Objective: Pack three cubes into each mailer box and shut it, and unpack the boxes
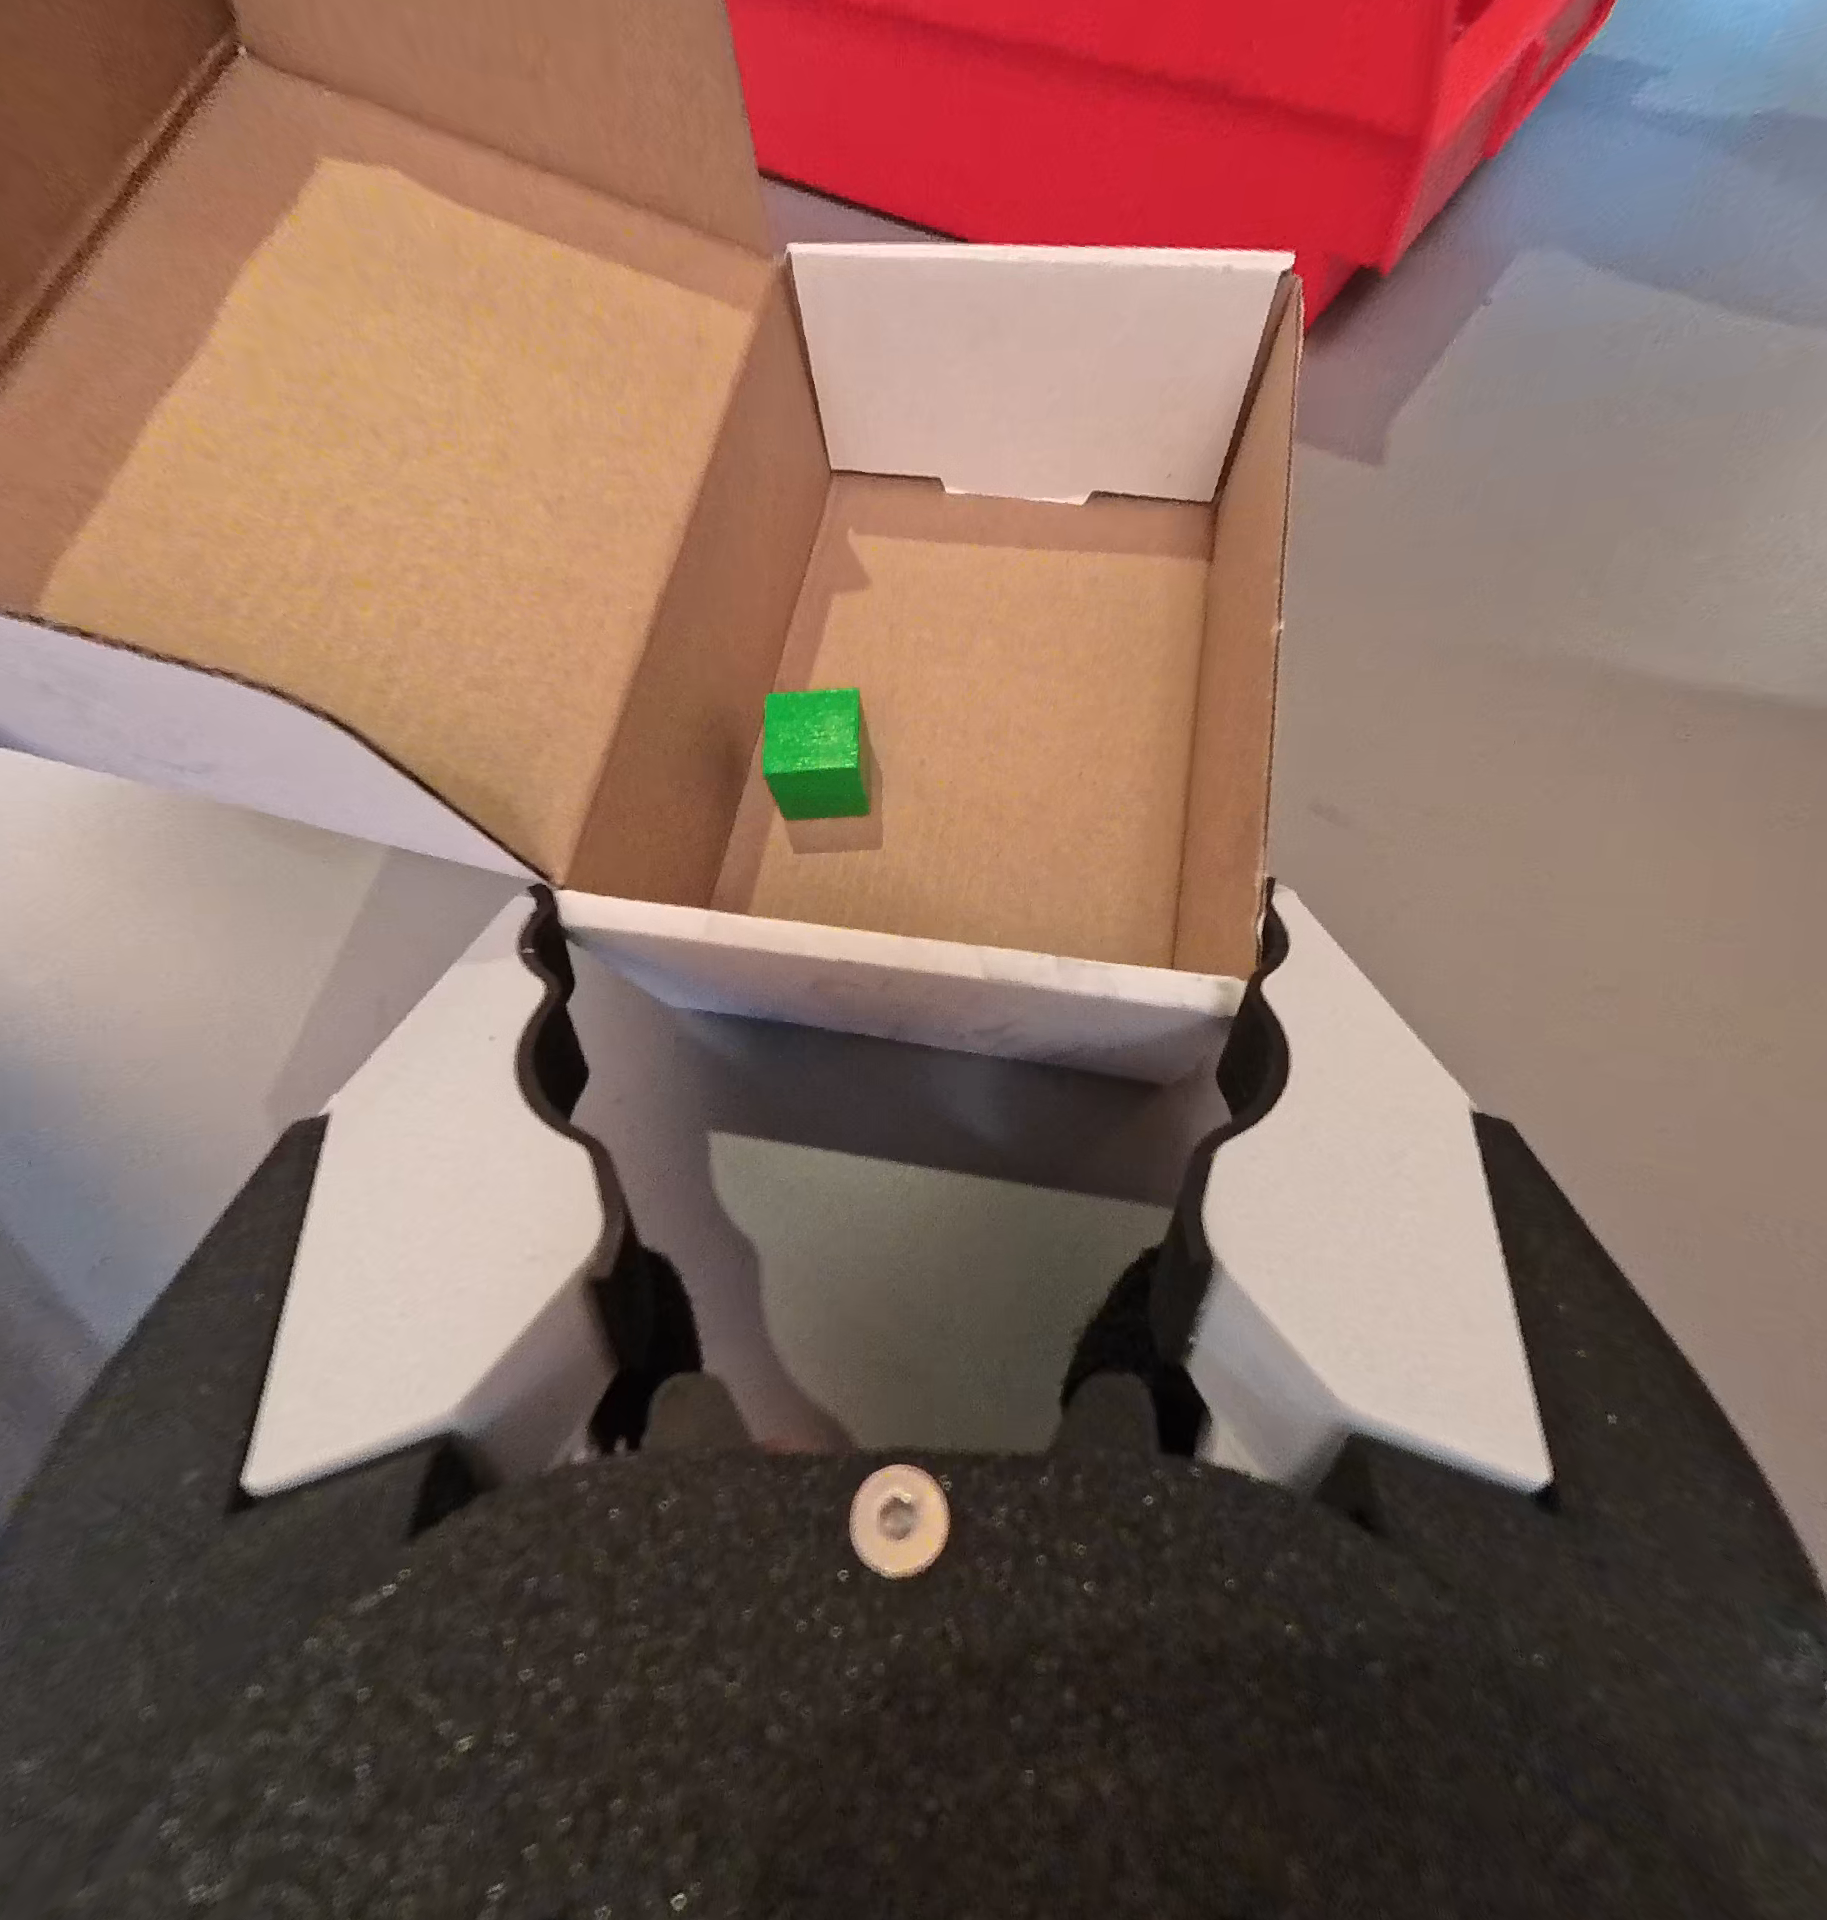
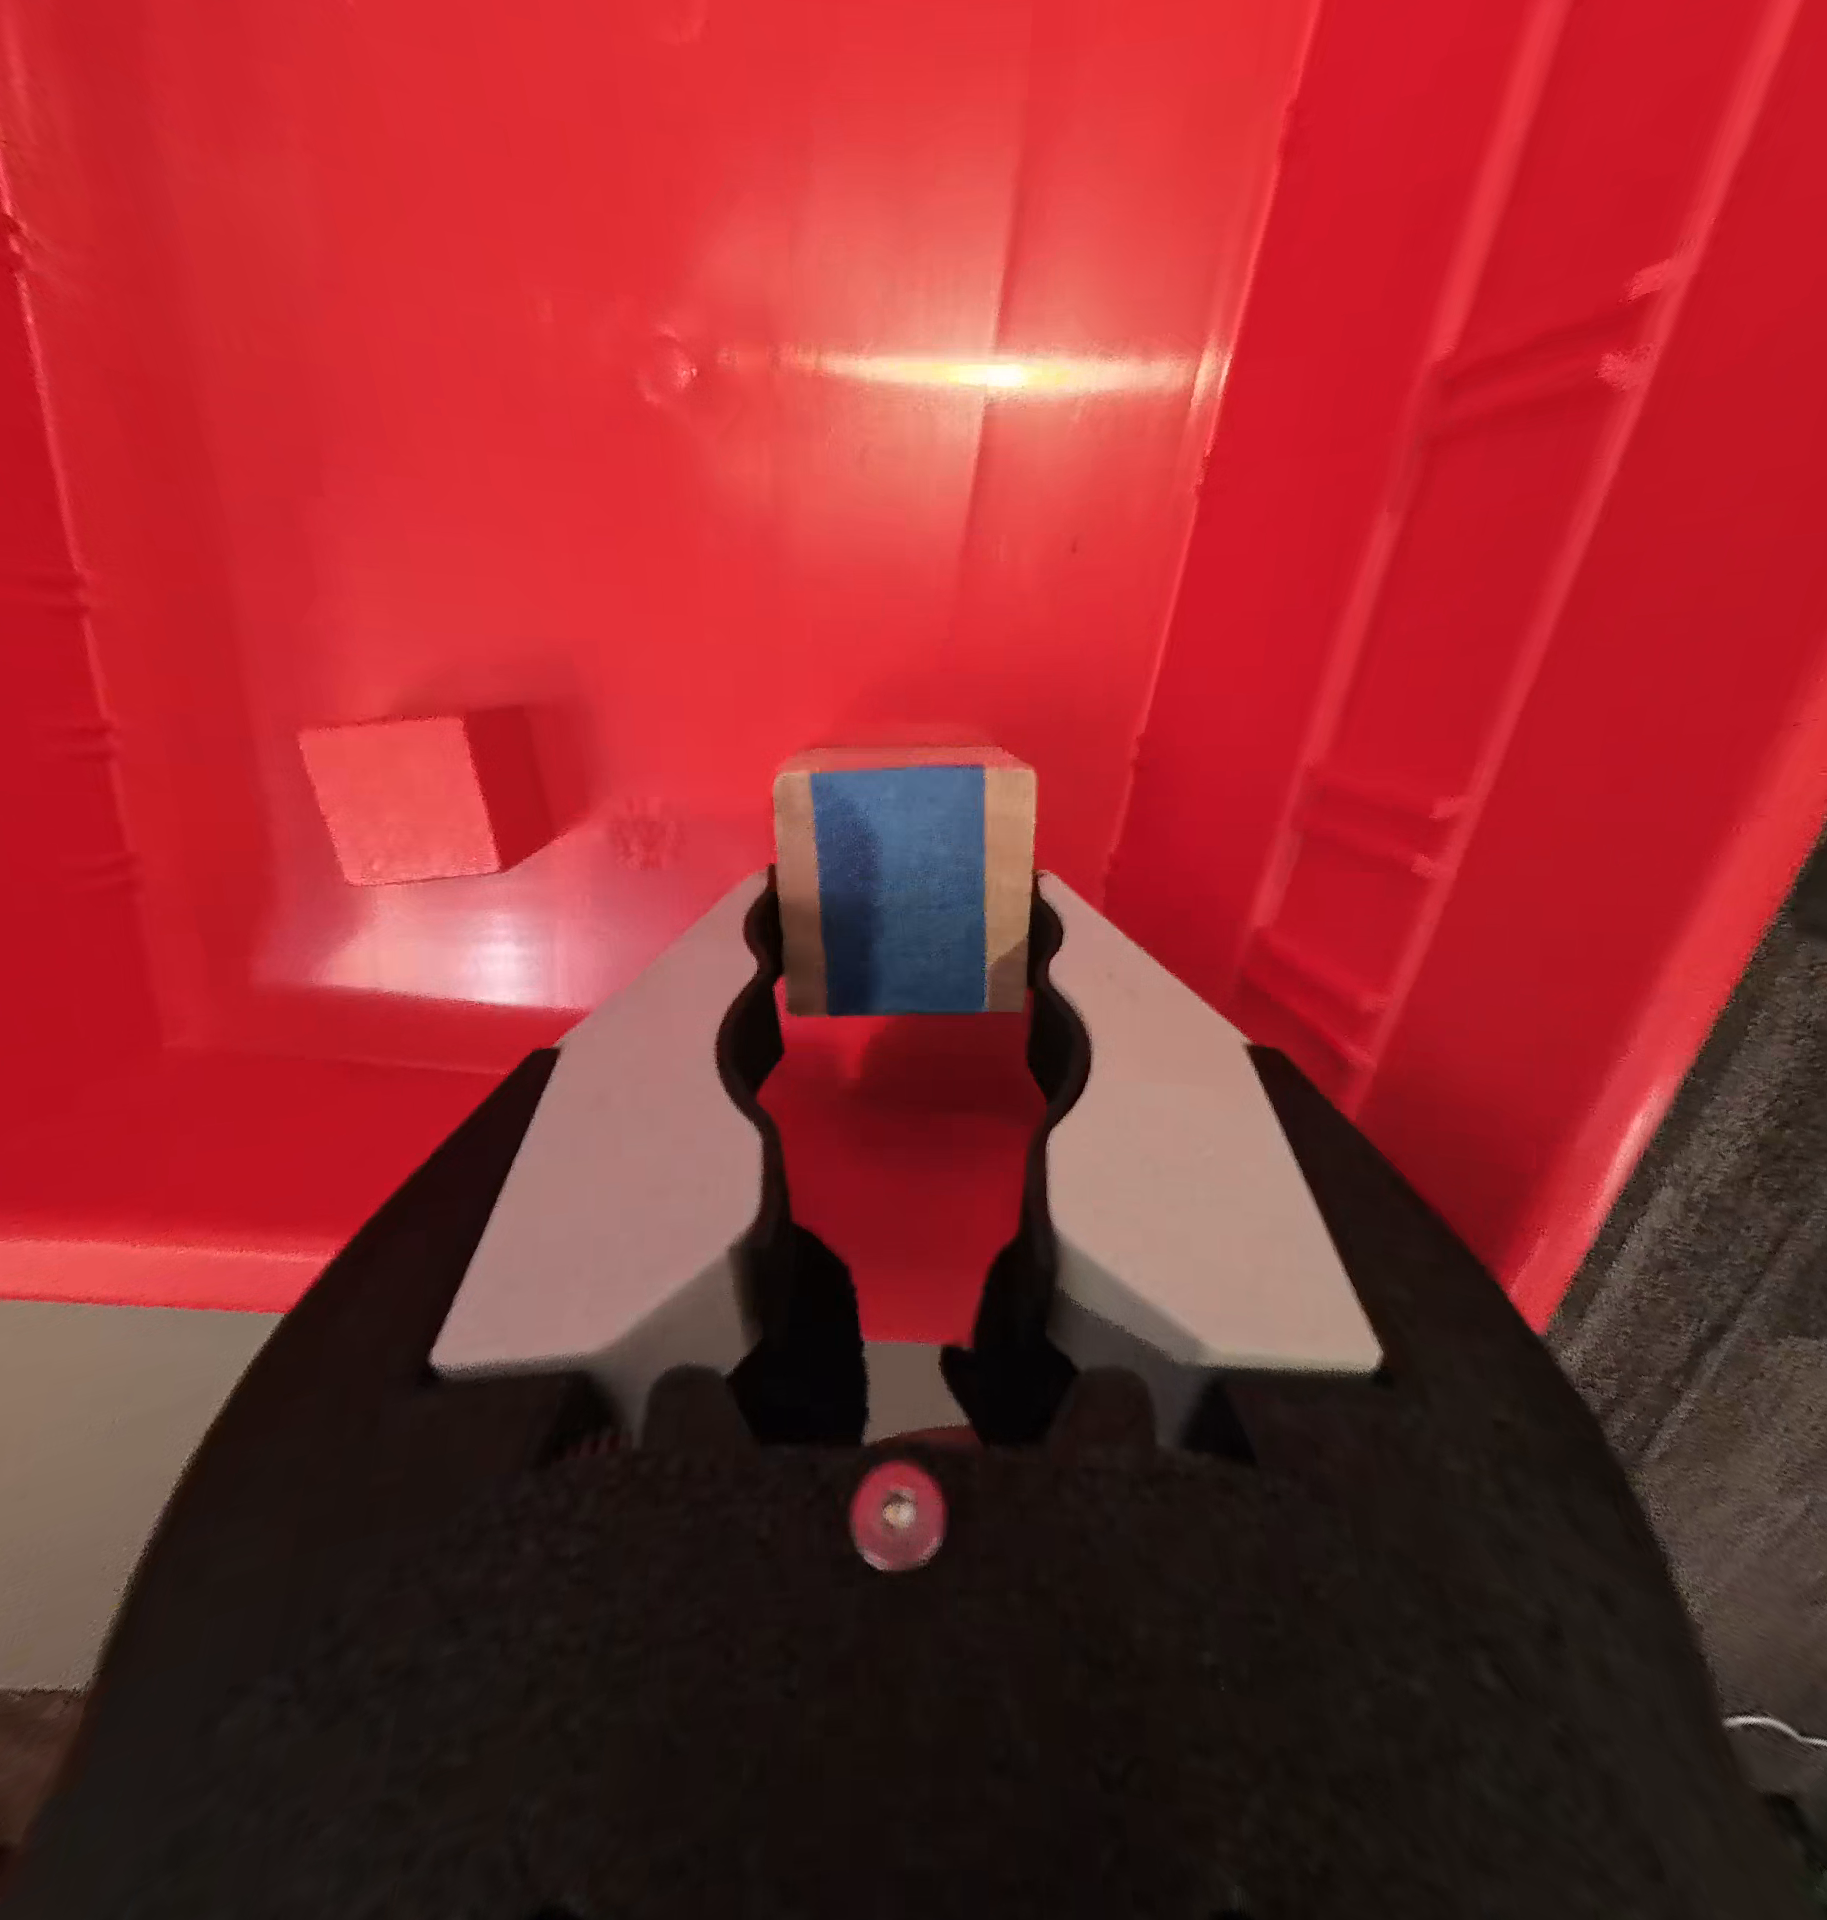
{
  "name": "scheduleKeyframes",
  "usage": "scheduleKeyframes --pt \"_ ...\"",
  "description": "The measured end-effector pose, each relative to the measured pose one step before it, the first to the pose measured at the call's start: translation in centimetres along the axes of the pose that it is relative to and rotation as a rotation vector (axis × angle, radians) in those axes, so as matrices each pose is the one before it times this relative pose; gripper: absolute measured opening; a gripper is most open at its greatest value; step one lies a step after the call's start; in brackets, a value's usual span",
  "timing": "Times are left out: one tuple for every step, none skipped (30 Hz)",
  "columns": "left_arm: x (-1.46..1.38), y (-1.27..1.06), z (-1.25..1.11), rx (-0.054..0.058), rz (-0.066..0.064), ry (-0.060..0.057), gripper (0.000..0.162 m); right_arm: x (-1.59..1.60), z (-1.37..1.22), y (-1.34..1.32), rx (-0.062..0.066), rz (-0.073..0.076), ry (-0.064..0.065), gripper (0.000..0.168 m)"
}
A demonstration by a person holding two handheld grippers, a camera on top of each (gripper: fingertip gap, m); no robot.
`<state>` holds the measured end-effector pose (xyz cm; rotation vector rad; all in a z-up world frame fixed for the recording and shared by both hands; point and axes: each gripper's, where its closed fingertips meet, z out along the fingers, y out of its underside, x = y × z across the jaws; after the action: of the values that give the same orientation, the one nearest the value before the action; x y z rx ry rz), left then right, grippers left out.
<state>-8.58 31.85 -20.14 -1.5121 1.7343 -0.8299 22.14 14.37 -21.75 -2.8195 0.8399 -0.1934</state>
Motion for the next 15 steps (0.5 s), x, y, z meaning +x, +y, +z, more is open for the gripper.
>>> scheduleKeyframes --pt "0.004 -0.011 0.011 0.0004 0.0001 0.0004 0.124 -0.001 0.086 -0.085 0.0029 0.0048 -0.0024 0.044" --pt "0.008 -0.017 0.015 -0.0007 0.0002 0.0002 0.124 -0.008 0.011 -0.039 0.0032 -0.0002 -0.0011 0.044" --pt "0.005 -0.013 0.012 -0.0011 0.001 -0.0003 0.125 -0.015 0.001 -0.082 0.0067 -0.0022 0.0 0.044" --pt "0.008 -0.001 0.005 -0.0006 0.0012 -0.0009 0.124 -0.031 -0.018 -0.156 0.0146 -0.0011 0.0009 0.044" --pt "0.003 -0.004 0.007 -0.0003 0.0008 -0.0007 0.124 -0.037 -0.098 -0.095 0.014 0.001 0.0012 0.045" --pt "-0.007 0.004 -0.002 -0.0003 0.0003 -0.0003 0.124 -0.166 -0.272 -0.032 0.008 0.002 -0.0063 0.05" --pt "0.009 -0.005 -0.007 -0.0003 0.0 0.0 0.124 -0.233 -0.514 -0.121 0.0136 0.0026 -0.0099 0.056" --pt "-0.001 -0.002 0.006 -0.0003 0.0001 0.0 0.124 -0.076 -0.811 -0.271 0.0227 0.0035 0.0001 0.059" --pt "0.004 -0.008 0.014 -0.0003 0.0004 -0.0001 0.124 0.009 -1.109 -0.528 0.0361 0.0062 0.0075 0.06" --pt "0.002 -0.01 0.006 -0.0007 0.0003 -0.0003 0.124 -0.228 -1.362 -0.717 0.0451 0.0041 -0.0012 0.06" --pt "0.005 -0.001 0.005 -0.0005 0.0008 -0.0006 0.125 -0.79 -1.553 -0.941 0.0532 -0.0106 -0.0197 0.06" --pt "0.001 0.001 -0.001 -0.0002 0.001 -0.0009 0.124 -1.308 -1.657 -1.217 0.0683 -0.0221 -0.0244 0.06" --pt "0.001 0.002 -0.002 -0.0003 0.0004 -0.0011 0.125 -1.842 -1.566 -1.467 0.0799 -0.032 -0.028 0.059" --pt "-0.012 0.003 -0.017 -0.0005 -0.0006 -0.0019 0.125 -2.47 -1.279 -1.5 0.0823 -0.0359 -0.0417 0.059" --pt "-0.026 0.008 -0.004 -0.0007 -0.0024 -0.0038 0.124 -2.984 -0.76 -1.213 0.0684 -0.0292 -0.0546 0.057"
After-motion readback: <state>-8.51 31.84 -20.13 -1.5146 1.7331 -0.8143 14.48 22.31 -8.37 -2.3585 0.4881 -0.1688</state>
